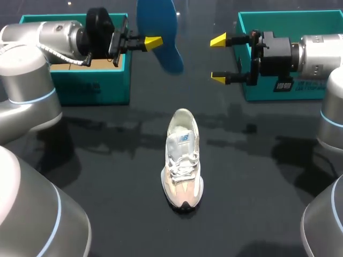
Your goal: Take the shoe out of the shoebox, open the shoe tongue, remove and reinsert the insole, then place the shoe into the shoebox
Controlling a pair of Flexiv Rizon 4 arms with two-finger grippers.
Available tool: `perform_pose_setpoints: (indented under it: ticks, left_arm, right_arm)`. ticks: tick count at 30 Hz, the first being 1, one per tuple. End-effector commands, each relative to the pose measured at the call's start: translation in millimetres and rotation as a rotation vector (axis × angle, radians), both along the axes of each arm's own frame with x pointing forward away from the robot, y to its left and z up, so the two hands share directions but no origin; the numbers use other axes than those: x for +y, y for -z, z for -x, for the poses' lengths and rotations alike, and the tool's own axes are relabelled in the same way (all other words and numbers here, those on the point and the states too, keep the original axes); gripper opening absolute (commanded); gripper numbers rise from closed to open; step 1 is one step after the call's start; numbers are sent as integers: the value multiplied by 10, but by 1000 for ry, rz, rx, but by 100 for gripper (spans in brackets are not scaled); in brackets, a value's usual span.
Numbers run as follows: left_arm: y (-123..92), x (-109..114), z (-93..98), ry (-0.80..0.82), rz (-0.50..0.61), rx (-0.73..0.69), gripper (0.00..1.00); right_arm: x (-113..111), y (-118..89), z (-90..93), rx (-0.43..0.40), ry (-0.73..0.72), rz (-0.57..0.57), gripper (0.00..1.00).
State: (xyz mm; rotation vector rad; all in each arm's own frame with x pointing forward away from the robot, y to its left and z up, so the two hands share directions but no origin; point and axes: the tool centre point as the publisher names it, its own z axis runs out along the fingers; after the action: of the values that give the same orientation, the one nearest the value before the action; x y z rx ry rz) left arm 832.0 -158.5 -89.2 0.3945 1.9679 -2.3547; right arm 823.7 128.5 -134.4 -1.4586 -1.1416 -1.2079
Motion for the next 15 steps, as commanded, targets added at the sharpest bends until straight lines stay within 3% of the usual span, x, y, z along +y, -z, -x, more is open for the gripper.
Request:
perform_pose_setpoints:
  ticks: [1, 5, 9, 15]
  left_arm:
    - [-9, 5, 27, -46, 11, -194, 0]
    - [-9, 5, 27, -46, 11, -194, 0]
    - [16, 11, 61, -34, 35, -357, 0]
    - [20, 5, 95, -33, -17, -553, 0]
  right_arm:
    - [13, 3, 2, 1, 1, 3, 100]
    - [13, 3, 2, 1, 1, 3, 100]
    - [13, 3, 2, 1, 1, 3, 100]
    - [13, 3, 2, 1, 1, 3, 100]
